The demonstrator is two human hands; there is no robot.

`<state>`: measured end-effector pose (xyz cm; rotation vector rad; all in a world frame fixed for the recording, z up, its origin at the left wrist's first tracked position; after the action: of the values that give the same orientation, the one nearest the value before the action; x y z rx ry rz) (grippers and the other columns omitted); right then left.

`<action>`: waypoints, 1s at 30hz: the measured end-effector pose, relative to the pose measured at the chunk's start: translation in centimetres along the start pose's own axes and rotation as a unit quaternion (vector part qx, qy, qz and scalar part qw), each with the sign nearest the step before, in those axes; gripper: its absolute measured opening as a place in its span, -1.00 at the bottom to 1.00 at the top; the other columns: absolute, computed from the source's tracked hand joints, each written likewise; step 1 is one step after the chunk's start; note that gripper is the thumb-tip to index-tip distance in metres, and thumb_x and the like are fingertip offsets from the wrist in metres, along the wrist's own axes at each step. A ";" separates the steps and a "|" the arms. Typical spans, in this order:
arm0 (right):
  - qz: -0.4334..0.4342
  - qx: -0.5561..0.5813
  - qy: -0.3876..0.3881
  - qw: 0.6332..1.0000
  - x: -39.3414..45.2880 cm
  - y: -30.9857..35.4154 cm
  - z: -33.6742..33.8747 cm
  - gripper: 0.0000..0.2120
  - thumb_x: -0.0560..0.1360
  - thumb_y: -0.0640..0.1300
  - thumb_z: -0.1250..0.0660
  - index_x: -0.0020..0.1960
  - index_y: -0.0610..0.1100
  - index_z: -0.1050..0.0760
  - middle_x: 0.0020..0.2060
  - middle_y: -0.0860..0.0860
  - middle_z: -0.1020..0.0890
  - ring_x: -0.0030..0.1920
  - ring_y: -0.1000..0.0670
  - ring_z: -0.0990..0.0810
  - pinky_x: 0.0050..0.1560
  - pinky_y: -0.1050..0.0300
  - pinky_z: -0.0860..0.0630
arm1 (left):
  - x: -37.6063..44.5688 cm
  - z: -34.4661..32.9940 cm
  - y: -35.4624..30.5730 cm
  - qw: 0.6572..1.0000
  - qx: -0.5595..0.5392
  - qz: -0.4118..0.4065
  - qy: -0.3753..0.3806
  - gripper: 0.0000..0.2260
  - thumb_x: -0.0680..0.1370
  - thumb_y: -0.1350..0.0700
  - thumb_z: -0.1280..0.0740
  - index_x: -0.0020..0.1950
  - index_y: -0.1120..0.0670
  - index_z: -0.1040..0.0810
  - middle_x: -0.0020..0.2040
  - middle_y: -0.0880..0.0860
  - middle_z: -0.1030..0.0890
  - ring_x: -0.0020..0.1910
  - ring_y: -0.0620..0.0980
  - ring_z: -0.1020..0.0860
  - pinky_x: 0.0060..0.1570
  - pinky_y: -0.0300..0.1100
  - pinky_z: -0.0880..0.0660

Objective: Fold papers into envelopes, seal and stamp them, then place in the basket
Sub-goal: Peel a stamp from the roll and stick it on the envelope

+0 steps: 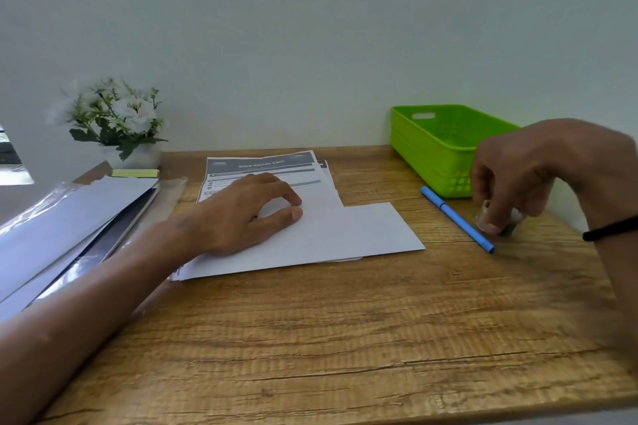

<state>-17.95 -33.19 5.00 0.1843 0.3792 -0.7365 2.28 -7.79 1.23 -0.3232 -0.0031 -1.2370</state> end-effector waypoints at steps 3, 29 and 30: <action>0.093 0.050 -0.029 0.994 -1.5 2.0 1.1 -0.63 0.28 -0.07 -0.71 0.01 -0.12 -0.70 -0.07 -0.11 -0.77 -0.24 0.04 -0.75 -0.23 0.13 -0.68 | -0.2 0.6 0.1 0.999 0.005 -0.002 -0.039 -0.54 0.62 -0.35 -0.10 0.38 -0.18 -0.55 0.36 -0.23 -0.52 0.34 -0.24 -0.42 0.38 -0.13 -0.41; 0.441 0.455 -0.176 0.753 -3.5 15.9 -0.9 -0.88 0.44 -0.21 -0.57 -0.03 -0.07 -0.75 -0.01 0.06 -0.79 0.06 0.05 -0.75 0.15 0.02 -0.67 | -2.2 4.9 -4.9 0.965 -0.101 -0.079 -0.229 -0.40 0.52 -0.27 -0.47 0.51 -0.14 -0.45 0.19 -0.19 -0.64 0.11 -0.15 -0.62 0.01 -0.13 -0.62; 0.439 0.461 -0.182 0.750 -3.4 15.7 -0.8 -0.87 0.46 -0.21 -0.56 0.00 -0.08 -0.75 -0.01 0.06 -0.78 0.04 0.03 -0.76 0.11 0.00 -0.68 | -2.2 5.1 -4.7 0.964 -0.104 -0.074 -0.234 -0.41 0.52 -0.28 -0.46 0.50 -0.14 -0.45 0.18 -0.19 -0.64 0.10 -0.15 -0.62 0.02 -0.13 -0.62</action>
<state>-9.68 -19.39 6.06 1.0660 -0.4907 0.0655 -1.96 -5.83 6.82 -0.8060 -0.3099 -1.2855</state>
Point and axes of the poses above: each hand's wrist, its own x-axis towards the middle knuckle, its own z-axis out of the back of the hand, y = z × x, the point moved 10 cm from there along x, towards the middle knuckle
